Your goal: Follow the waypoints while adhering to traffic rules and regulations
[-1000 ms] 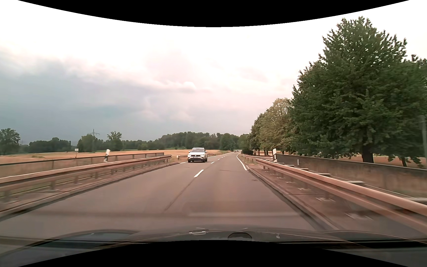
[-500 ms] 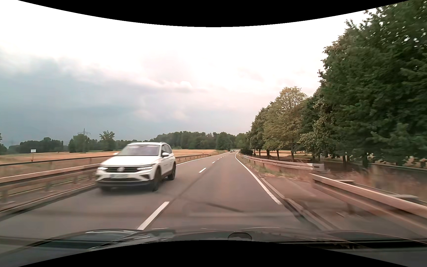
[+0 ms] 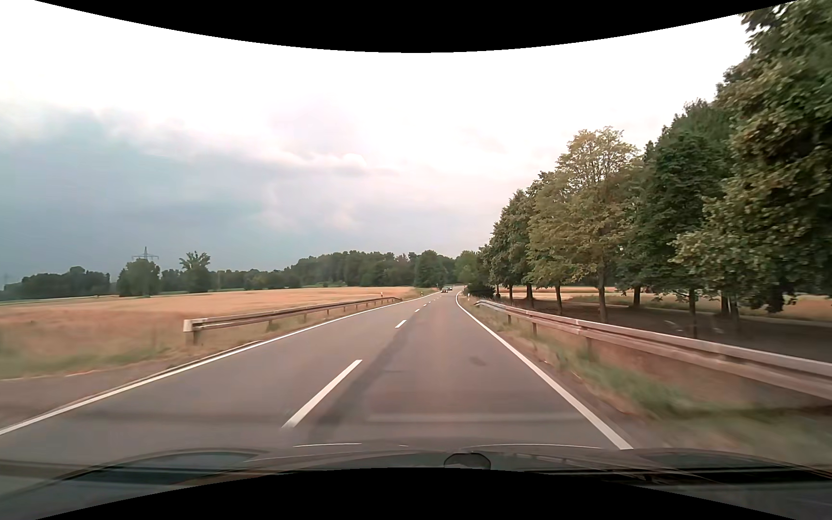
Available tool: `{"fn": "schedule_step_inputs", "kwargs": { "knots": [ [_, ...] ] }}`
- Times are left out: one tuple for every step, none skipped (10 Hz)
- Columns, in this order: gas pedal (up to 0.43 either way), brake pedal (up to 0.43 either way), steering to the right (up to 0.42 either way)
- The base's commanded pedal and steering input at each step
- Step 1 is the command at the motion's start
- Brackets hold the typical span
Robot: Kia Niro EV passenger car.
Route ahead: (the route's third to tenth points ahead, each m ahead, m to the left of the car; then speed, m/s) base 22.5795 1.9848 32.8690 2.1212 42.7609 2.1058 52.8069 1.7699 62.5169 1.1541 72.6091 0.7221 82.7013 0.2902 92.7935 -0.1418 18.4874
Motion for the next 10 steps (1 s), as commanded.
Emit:
{"fn": "schedule_step_inputs", "kwargs": {
  "knots": [
    [0.039,0.0,0.006],
    [0.039,0.0,0.006],
    [0.039,0.0,0.006],
    [0.039,0.0,0.006],
    [0.047,0.0,0.005],
    [0.047,0.0,0.005],
    [0.047,0.0,0.005],
    [0.047,0.0,0.005],
    [0.047,0.0,0.006],
    [0.067,0.0,0.007]
  ]
}}
